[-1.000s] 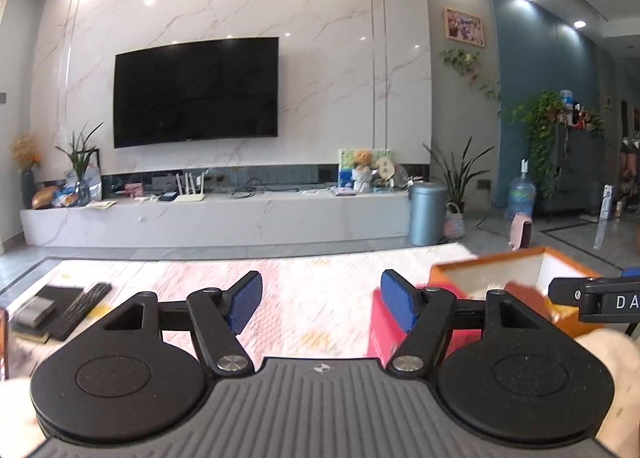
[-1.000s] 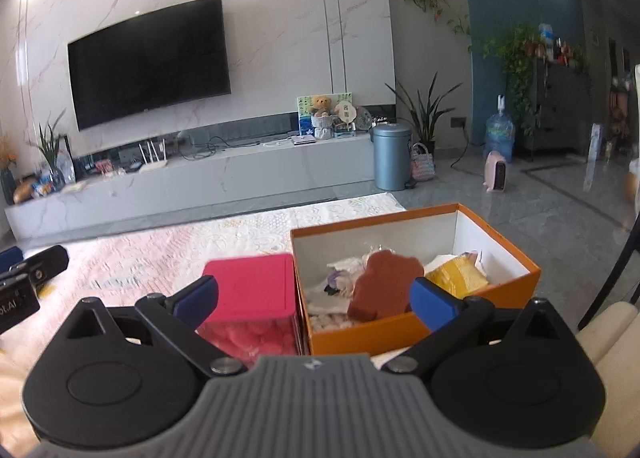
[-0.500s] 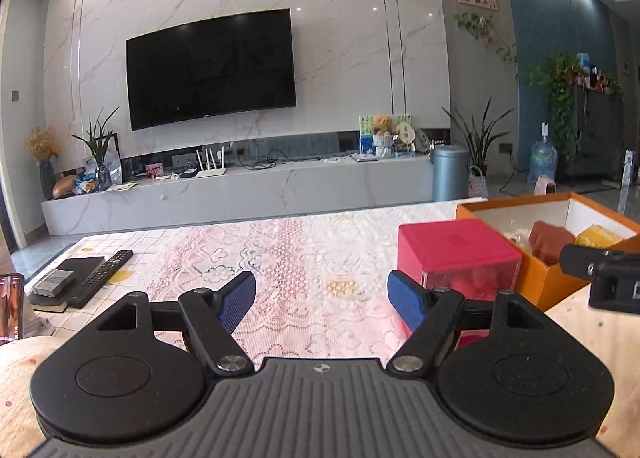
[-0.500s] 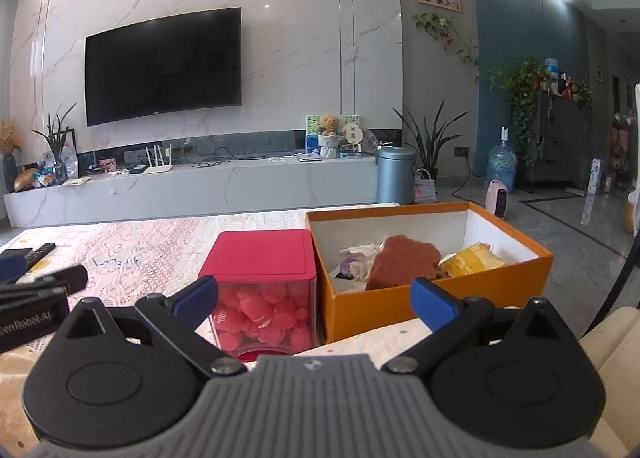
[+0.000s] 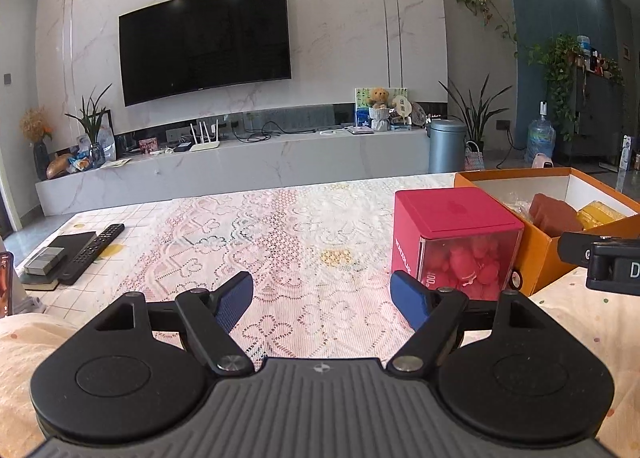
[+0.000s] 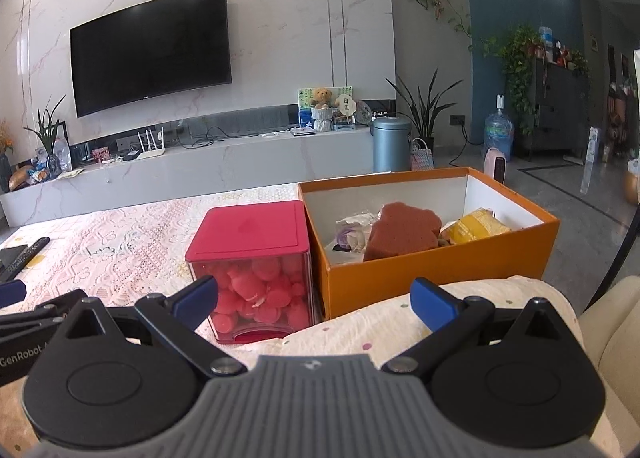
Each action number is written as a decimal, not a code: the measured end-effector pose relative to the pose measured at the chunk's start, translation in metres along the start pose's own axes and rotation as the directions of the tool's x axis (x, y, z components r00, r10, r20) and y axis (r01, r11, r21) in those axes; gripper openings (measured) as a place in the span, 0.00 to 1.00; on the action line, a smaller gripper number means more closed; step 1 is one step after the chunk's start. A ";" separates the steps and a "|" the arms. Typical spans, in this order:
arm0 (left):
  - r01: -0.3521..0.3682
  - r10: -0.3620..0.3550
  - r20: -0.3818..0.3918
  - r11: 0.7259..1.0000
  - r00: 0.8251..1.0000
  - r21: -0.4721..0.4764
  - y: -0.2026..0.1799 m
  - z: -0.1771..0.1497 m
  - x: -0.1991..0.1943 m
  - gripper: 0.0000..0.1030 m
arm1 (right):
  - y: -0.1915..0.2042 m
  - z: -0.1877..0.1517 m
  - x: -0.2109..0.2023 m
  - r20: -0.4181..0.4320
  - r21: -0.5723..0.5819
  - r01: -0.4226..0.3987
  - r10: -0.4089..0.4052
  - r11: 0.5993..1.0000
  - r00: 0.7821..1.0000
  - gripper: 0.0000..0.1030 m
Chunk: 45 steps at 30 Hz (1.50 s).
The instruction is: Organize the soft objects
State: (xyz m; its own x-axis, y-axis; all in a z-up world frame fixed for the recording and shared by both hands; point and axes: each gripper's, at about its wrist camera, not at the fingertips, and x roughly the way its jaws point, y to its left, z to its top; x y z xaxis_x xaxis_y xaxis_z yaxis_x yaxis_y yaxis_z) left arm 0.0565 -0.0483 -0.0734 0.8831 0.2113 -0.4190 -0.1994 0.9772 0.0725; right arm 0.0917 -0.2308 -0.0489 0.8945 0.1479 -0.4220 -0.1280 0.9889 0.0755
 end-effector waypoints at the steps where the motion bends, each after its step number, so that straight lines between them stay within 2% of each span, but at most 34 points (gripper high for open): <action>1: 0.001 -0.001 -0.001 1.000 1.000 0.001 0.000 0.000 0.000 0.89 | 0.001 0.000 0.000 0.002 -0.003 0.001 -0.001 1.000 1.000 0.97; 45: 0.025 -0.025 0.000 1.000 1.000 -0.009 -0.004 0.002 -0.002 0.89 | 0.003 0.003 -0.002 0.005 -0.013 -0.003 0.003 1.000 1.000 0.97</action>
State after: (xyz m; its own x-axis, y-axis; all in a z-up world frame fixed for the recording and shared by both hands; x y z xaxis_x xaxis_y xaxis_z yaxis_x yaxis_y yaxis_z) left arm 0.0565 -0.0527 -0.0713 0.8878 0.1863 -0.4208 -0.1806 0.9821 0.0539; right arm 0.0910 -0.2278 -0.0454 0.8962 0.1510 -0.4171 -0.1364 0.9885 0.0649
